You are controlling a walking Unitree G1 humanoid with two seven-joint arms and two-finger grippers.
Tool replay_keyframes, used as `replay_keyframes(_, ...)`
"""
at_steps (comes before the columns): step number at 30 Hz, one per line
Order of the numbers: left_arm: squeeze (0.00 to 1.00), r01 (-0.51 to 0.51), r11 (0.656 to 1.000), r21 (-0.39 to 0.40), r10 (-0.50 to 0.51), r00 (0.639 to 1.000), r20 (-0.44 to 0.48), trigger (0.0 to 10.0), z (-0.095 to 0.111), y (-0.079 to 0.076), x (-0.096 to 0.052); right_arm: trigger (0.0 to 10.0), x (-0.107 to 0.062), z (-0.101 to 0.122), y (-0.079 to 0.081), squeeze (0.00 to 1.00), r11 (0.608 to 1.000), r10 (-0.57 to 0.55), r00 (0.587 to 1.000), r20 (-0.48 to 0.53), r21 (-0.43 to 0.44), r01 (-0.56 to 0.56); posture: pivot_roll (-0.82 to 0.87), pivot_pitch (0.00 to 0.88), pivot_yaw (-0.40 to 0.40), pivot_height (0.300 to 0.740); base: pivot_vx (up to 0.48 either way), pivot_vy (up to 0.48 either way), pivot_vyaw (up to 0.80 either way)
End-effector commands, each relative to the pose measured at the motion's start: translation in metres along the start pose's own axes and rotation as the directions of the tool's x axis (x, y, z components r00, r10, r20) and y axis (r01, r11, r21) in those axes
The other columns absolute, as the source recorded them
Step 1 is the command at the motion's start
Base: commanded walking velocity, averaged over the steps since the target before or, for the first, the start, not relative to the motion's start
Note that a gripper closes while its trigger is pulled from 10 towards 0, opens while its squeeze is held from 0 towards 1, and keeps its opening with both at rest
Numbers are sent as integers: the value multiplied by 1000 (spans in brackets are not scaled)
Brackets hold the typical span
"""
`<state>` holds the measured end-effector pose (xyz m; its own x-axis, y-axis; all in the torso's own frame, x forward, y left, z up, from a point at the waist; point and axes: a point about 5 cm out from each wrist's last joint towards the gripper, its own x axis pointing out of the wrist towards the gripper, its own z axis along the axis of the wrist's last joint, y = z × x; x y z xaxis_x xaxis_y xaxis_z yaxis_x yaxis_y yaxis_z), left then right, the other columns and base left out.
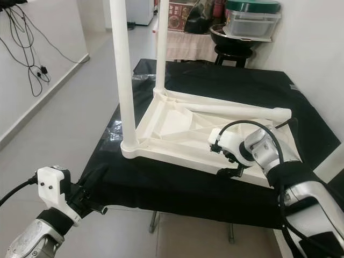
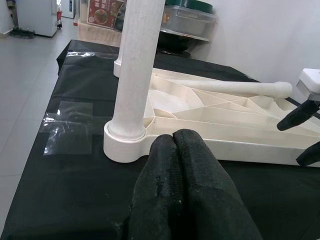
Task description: Building children table
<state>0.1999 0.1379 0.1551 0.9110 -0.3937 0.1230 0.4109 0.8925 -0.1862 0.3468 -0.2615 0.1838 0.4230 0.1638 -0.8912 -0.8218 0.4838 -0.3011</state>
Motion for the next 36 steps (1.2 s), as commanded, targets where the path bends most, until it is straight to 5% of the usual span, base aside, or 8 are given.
replay_keyframes(1,0,13,1000,-1,-13,1000,-1,10000,2,-2,-1,9529,9,-8,-1,0,1000,-27,996,-88,12,28,13,42,-74,740,0,0,0)
replay_keyframes(2,0,13,1000,0,-13,1000,-1,10000,2,-2,-1,7569,15,-9,0,0,999,-41,993,-112,23,44,16,41,-75,740,0,0,0)
replay_keyframes(6,0,13,1000,0,-13,1000,-2,10000,2,-3,-1,4824,23,-8,0,0,997,-65,989,-131,42,71,17,40,-75,740,0,0,0)
replay_keyframes(8,0,13,1000,0,-13,1000,-2,10000,1,-3,-1,4824,26,-7,0,0,996,-69,988,-135,44,76,17,40,-76,740,0,0,0)
replay_keyframes(14,0,13,1000,0,-13,1000,-3,10000,1,-4,-2,7098,33,-4,6,0,999,-35,988,-148,21,39,23,38,-81,740,0,0,0)
replay_keyframes(20,0,12,1000,0,-12,1000,-4,10000,1,-4,-2,7059,35,-3,7,0,1000,-20,987,-157,-7,19,25,36,-83,740,0,0,0)
replay_keyframes(23,0,11,1000,0,-11,1000,-5,10000,0,-4,-2,10000,32,-3,6,0,999,0,989,-151,-51,-7,25,35,-82,740,0,0,0)
replay_keyframes(36,0,11,1000,-1,-11,1000,-5,10000,1,-4,-2,10000,33,-3,15,0,984,105,982,-156,-125,-126,29,35,-82,740,0,0,0)
